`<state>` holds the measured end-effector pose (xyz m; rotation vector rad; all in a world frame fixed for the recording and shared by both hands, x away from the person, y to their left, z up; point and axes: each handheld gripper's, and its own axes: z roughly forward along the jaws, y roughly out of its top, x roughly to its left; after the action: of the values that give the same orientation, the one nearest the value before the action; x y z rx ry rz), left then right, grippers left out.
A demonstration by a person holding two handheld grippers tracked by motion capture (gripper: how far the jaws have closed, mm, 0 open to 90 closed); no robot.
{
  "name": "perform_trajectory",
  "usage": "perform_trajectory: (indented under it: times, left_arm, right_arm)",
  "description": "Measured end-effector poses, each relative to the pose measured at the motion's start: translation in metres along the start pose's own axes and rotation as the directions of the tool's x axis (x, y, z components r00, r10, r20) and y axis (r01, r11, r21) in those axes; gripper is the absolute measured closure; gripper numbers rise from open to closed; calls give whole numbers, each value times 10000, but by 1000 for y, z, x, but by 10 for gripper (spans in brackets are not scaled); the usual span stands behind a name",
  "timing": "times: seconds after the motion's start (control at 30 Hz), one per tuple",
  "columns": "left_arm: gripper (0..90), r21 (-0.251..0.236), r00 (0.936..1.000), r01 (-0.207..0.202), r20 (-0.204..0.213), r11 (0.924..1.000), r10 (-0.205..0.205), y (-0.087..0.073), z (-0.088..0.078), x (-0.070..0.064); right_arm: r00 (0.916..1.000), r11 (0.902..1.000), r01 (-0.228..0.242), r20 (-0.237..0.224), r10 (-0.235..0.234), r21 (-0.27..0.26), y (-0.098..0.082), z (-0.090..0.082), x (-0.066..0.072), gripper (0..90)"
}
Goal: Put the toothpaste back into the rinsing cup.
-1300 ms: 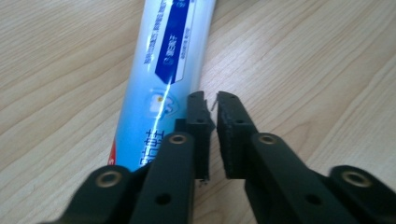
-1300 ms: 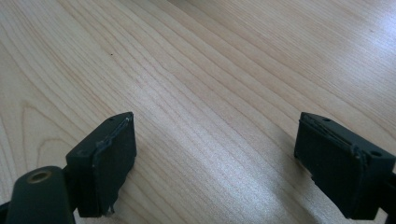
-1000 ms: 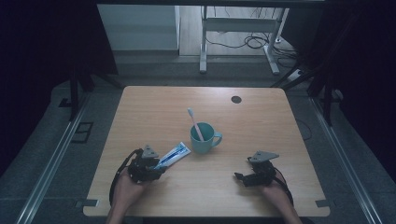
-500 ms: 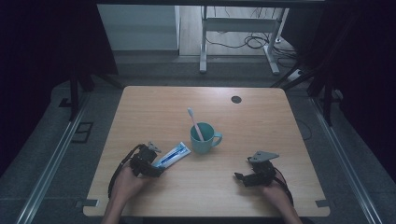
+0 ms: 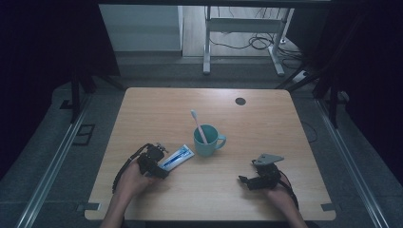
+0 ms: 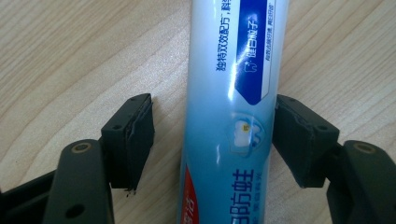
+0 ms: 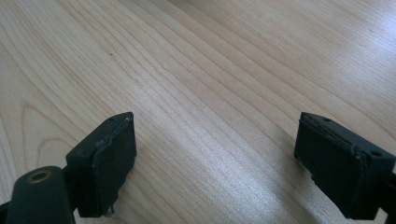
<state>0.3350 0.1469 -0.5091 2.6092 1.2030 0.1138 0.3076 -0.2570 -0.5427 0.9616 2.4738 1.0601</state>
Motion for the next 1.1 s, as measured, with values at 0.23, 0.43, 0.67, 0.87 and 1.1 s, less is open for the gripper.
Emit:
perform_trajectory:
  times: [0.23, 0.43, 0.67, 0.87, 1.1]
  left_arm:
    - [359, 716, 9997, -256, 79, 9971, 251, 11, 0, -1]
    - [491, 890, 9987, -496, 147, 9948, 485, 14, -2, -6]
    - [569, 954, 9991, -407, 154, 9946, 394, 15, -3, -6]
    - [682, 540, 9987, -466, 231, 9975, 454, 11, -8, -4]
    - [712, -8, 9981, -327, 520, 9995, 327, 4, -10, 0]
  right_arm:
    - [10000, 10000, -2, -3, 2, 4, 0, 0, 0, 128]
    - [10000, 10000, 0, -5, 0, 5, 0, 0, 0, 128]
    - [10000, 10000, 2, -3, -2, 4, 0, 0, 0, 128]
    - [10000, 10000, 3, -4, -3, 7, 0, 0, 0, 128]
    - [10000, 10000, 1, -4, -1, 8, 0, 0, 0, 128]
